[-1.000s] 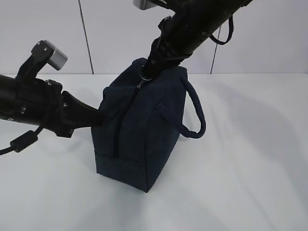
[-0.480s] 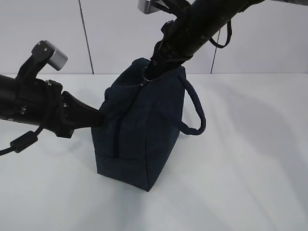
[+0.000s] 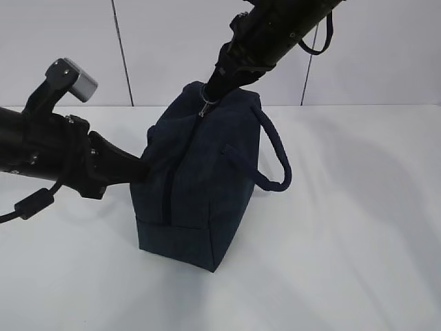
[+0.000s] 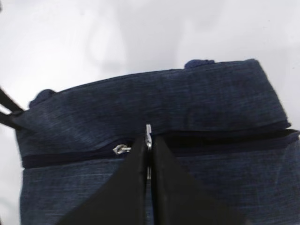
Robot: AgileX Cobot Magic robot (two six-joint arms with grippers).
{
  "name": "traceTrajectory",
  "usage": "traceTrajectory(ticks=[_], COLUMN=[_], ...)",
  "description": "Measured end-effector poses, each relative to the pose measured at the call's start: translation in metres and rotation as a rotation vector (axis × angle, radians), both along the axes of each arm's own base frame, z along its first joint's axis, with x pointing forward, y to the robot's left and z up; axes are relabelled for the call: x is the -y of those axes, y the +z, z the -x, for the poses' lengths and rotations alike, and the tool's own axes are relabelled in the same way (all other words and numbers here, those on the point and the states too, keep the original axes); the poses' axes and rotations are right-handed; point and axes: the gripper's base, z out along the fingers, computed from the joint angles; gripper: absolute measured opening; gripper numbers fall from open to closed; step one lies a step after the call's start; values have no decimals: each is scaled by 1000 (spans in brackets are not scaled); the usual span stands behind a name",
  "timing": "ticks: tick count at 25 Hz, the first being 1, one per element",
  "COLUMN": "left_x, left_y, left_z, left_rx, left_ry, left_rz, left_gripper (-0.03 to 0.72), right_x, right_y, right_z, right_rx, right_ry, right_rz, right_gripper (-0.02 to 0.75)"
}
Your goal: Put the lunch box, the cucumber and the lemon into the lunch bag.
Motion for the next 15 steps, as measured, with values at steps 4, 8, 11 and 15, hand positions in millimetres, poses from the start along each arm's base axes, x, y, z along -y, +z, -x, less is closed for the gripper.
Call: traceTrajectory(ticks=[4,8,11,15], left_x=[0,0,0,3], left_y=[-1,-1,0,0], left_z=[1,1,1,2], left_rx=[-1,-1,-2,-4], left_ry=[-3,-3,-3,-12], left_rz=[-3,-3,0,5], left_gripper=[-5,-5,-5,-5], right_x=[0,-1,-4,-7], right_y=[3,3,-2,-12], right_z=[4,4,1,-4], right_rx=[-44,-38,-43,-47], right_ry=[34,51,59,57], right_rz=[-25,-47,-71,-78], right_gripper=[8,8,8,8])
